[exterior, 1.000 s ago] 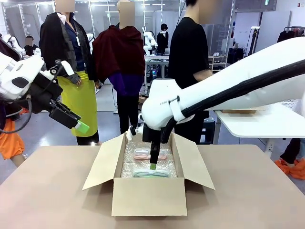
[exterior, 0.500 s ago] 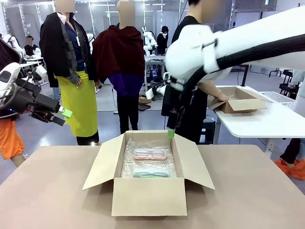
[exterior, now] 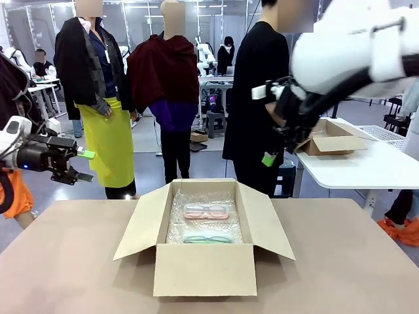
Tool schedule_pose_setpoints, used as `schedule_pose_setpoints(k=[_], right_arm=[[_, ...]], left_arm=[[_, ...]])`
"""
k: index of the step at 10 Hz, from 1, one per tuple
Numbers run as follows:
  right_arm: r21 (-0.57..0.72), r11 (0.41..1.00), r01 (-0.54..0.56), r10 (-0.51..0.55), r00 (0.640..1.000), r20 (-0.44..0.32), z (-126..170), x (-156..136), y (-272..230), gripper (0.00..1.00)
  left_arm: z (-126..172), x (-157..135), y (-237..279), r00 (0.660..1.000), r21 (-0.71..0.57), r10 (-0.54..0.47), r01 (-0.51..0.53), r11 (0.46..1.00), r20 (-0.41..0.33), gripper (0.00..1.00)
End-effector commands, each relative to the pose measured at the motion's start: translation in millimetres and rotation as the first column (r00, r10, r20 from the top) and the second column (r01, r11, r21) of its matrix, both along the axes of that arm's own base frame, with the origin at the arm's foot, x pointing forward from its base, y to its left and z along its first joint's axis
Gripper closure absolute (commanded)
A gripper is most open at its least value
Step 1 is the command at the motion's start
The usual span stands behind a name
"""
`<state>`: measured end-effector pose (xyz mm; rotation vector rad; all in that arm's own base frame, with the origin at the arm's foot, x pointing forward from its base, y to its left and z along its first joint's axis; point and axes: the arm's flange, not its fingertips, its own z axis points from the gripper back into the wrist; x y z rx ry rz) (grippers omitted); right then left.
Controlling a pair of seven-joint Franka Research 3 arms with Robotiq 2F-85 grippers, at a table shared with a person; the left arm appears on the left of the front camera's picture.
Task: Pack the glasses set securely to prepare it for shipping.
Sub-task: Position the Package Box on the left side of the table.
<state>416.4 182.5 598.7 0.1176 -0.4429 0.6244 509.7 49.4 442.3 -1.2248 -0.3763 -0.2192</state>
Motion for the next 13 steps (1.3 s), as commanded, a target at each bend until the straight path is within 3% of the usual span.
schedule_pose_setpoints(k=[1, 2, 4, 5, 6, 10, 11, 13], right_arm=[[0.047, 0.986, 0.160, -0.163, 0.984, 0.071, -12.0, -36.1, -33.9, 0.00], [0.063, 0.989, 0.137, -0.141, 0.988, 0.061, -13.5, -44.7, -56.1, 0.00], [0.097, 0.985, 0.143, -0.153, 0.982, 0.110, -8.1, -60.5, -80.3, 0.00], [0.068, 0.987, 0.146, -0.149, 0.988, 0.049, -8.3, -42.0, -65.8, 0.00], [0.068, 0.987, 0.146, -0.149, 0.988, 0.049, -8.3, -42.0, -65.8, 0.00], [0.068, 0.987, 0.146, -0.149, 0.988, 0.049, -8.3, -42.0, -65.8, 0.00], [0.068, 0.987, 0.146, -0.149, 0.988, 0.049, -8.3, -42.0, -65.8, 0.00], [0.068, 0.987, 0.146, -0.149, 0.988, 0.049, -8.3, -42.0, -65.8, 0.00]], left_arm=[[-10.2, 24.5, 7.3, 0.998, -0.058, -0.043, 0.041, 0.997, -0.039, 0.00], [-21.2, 30.8, 9.7, 0.999, -0.038, -0.025, 0.024, 0.999, -0.044, 0.00], [-34.6, 36.4, 12.6, 1.000, 0.010, 0.022, -0.022, 1.000, 0.003, 0.00], [-33.3, 34.5, 12.4, 1.000, 0.019, -0.017, 0.017, 1.000, -0.004, 0.00], [-37.8, 34.0, 11.4, 0.999, -0.008, 0.003, -0.003, 1.000, -0.051, 0.00], [-38.0, 35.4, 11.0, 0.999, -0.006, -0.001, 0.001, 1.000, -0.042, 0.00], [-62.7, 42.4, 20.2, 0.998, 0.064, 0.036, -0.033, 0.997, -0.048, 0.00], [-105.1, 50.4, 22.4, 0.997, 0.021, 0.030, -0.028, 0.999, -0.078, 0.00]])
